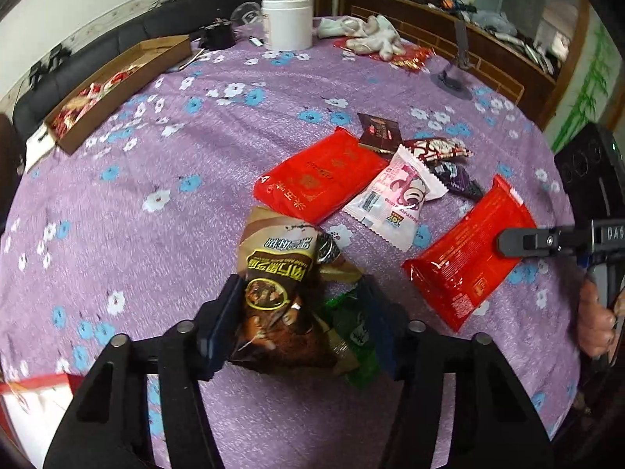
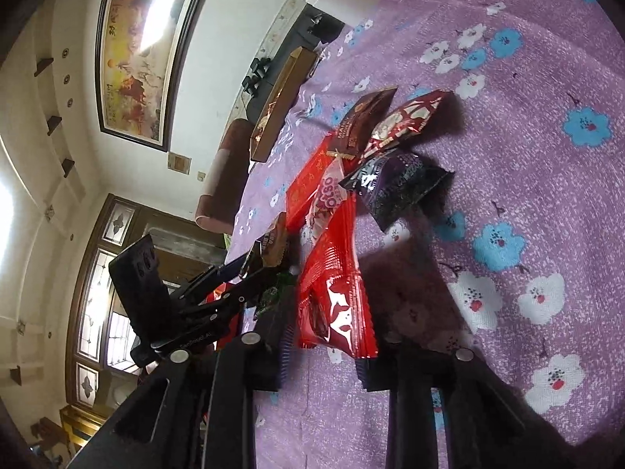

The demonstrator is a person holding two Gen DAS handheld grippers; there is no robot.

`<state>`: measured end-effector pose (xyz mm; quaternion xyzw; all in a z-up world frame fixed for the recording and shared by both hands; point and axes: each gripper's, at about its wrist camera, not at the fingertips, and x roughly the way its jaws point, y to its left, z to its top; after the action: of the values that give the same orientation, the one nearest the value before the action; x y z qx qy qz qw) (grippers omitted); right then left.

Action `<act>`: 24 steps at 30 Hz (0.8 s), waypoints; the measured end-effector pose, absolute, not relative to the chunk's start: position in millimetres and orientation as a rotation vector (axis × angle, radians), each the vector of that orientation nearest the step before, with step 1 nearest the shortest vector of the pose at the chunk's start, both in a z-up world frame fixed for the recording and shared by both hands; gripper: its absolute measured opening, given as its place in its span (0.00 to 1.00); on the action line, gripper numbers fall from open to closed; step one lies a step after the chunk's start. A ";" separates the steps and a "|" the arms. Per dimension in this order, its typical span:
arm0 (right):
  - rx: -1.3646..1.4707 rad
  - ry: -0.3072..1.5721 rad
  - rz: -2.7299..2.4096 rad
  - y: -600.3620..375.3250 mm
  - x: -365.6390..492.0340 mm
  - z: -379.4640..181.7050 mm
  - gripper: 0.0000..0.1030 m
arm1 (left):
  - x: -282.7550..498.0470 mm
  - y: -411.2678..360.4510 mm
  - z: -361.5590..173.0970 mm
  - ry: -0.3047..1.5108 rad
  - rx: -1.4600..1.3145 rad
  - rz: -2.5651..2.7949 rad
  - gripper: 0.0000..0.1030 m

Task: Organize snacks
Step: 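Grasp the brown snack bag with the left gripper while the right gripper grasps a long red packet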

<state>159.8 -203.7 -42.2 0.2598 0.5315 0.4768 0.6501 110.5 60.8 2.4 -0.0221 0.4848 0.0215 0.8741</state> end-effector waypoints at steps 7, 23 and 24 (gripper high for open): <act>0.506 1.163 1.089 -193.1 151.1 -33.4 0.18 | 96.3 88.5 2.2 0.965 -0.319 0.081 0.26; 0.469 1.132 1.148 -185.1 144.6 -26.9 0.14 | 75.5 84.6 3.1 0.908 -0.393 0.167 0.19; 0.474 1.133 1.152 -185.4 145.5 -27.0 0.14 | 71.7 84.2 3.1 0.903 -0.402 0.170 0.19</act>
<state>145.5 -185.4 -27.0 0.2100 0.5019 0.5103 0.6660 71.7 84.2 3.1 -0.1927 0.4328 0.0816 0.8769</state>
